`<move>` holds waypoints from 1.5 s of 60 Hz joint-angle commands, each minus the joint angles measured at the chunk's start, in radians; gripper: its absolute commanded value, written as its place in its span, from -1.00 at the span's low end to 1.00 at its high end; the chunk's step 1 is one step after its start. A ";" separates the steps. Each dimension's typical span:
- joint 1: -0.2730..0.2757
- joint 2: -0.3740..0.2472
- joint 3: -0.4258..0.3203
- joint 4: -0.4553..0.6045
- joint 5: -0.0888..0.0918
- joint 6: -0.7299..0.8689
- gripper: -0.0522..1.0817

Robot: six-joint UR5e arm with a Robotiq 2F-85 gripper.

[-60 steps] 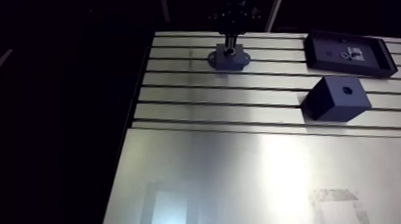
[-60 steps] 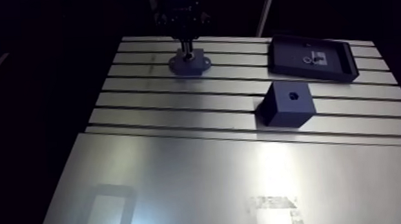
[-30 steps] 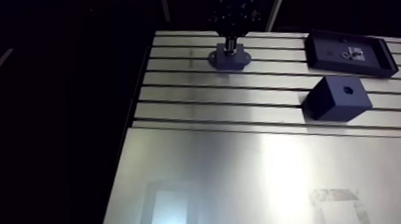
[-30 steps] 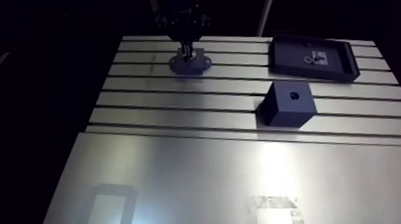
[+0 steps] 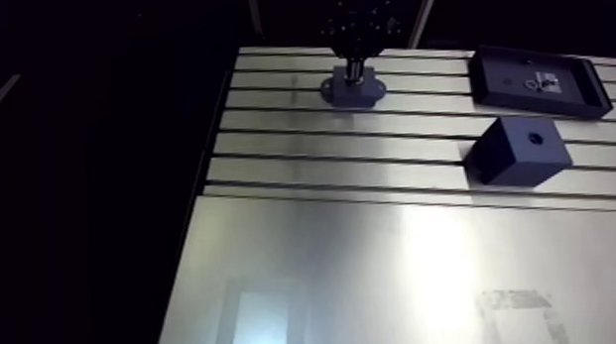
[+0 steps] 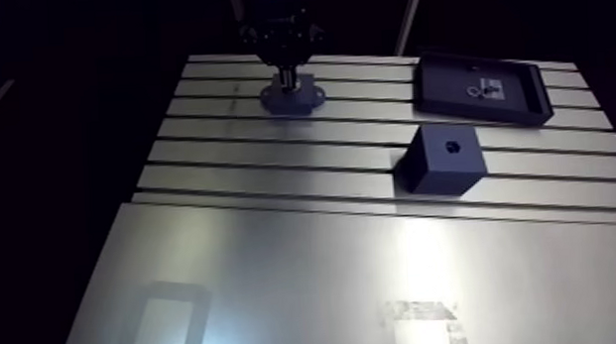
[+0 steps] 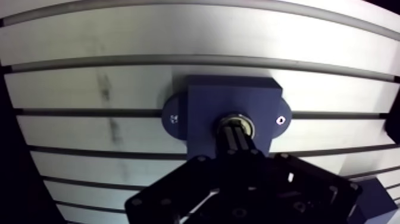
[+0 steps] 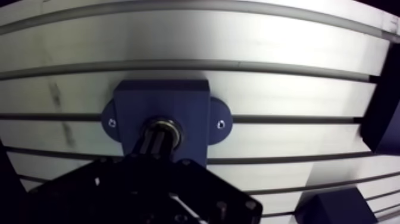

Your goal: Pick up the bearing and press it into the housing until flush.

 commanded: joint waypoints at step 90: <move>-0.001 0.004 0.010 -0.003 -0.001 -0.014 0.99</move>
